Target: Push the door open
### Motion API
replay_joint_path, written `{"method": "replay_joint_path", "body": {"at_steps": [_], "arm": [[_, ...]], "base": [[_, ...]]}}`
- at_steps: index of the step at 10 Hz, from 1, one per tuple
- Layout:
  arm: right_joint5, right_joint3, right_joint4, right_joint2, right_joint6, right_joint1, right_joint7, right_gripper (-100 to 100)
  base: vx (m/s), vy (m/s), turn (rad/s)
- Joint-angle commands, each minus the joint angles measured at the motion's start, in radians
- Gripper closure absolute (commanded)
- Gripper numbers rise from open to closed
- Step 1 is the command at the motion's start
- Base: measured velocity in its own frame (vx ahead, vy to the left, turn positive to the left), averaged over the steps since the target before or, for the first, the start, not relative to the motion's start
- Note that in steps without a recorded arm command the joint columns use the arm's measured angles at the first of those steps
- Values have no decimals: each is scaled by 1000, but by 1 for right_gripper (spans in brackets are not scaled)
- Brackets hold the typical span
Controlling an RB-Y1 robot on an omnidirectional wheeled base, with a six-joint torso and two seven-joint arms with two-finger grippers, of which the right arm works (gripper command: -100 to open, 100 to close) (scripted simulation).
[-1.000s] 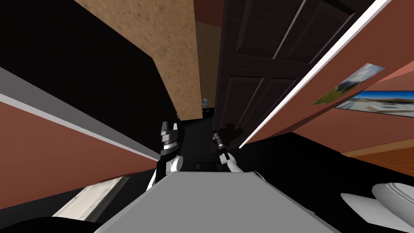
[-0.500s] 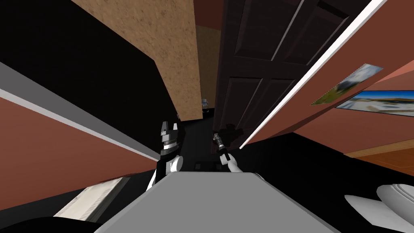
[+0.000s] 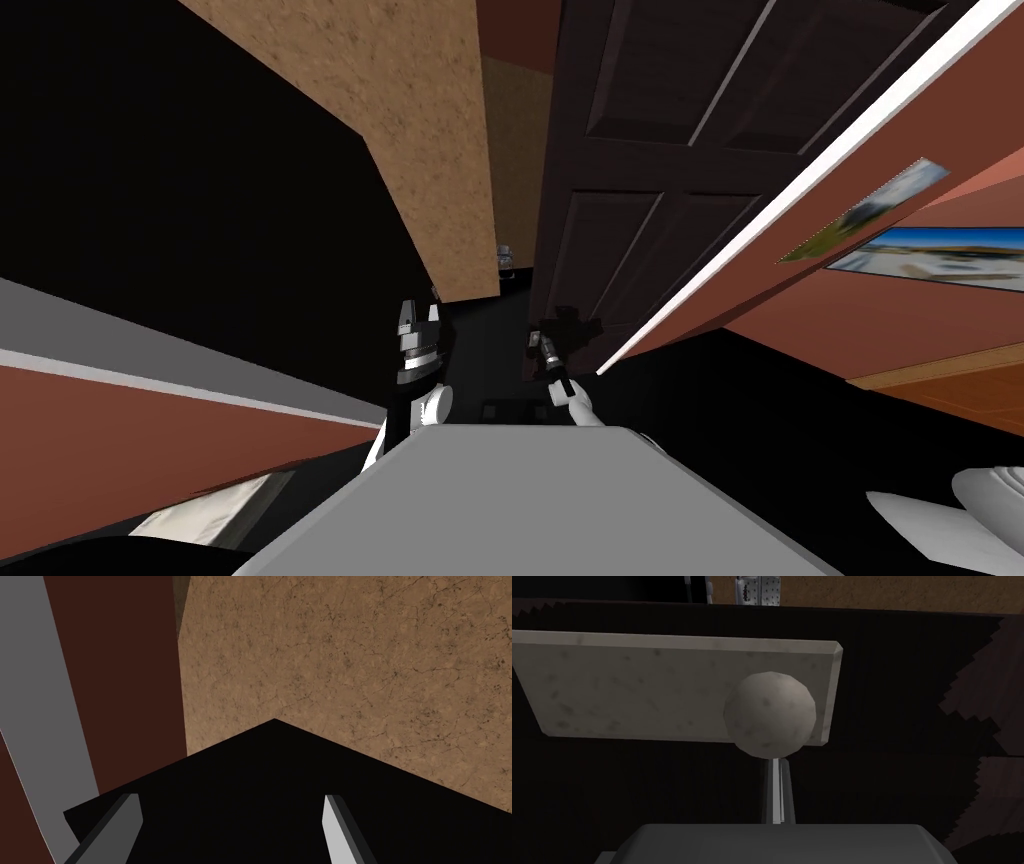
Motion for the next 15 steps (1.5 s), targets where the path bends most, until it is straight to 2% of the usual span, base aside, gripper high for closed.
{"method": "replay_joint_path", "body": {"at_steps": [1,5,7,9,11,15], "arm": [[-1,2,-2,-10,2,1,-3,-100],[-2,6,-6,-9,5,2,-9,-100],[-2,8,-8,3,7,3,-12,-100],[-3,11,-11,31,9,4,-16,-100],[-5,7,0,5,1,0,-16,-100],[-9,1,4,-11,-6,0,-12,-100]], "base": [[2,54,-48],[-171,8,-15],[-233,-5,-22],[-199,23,-29],[6,15,12],[205,25,22]]}}
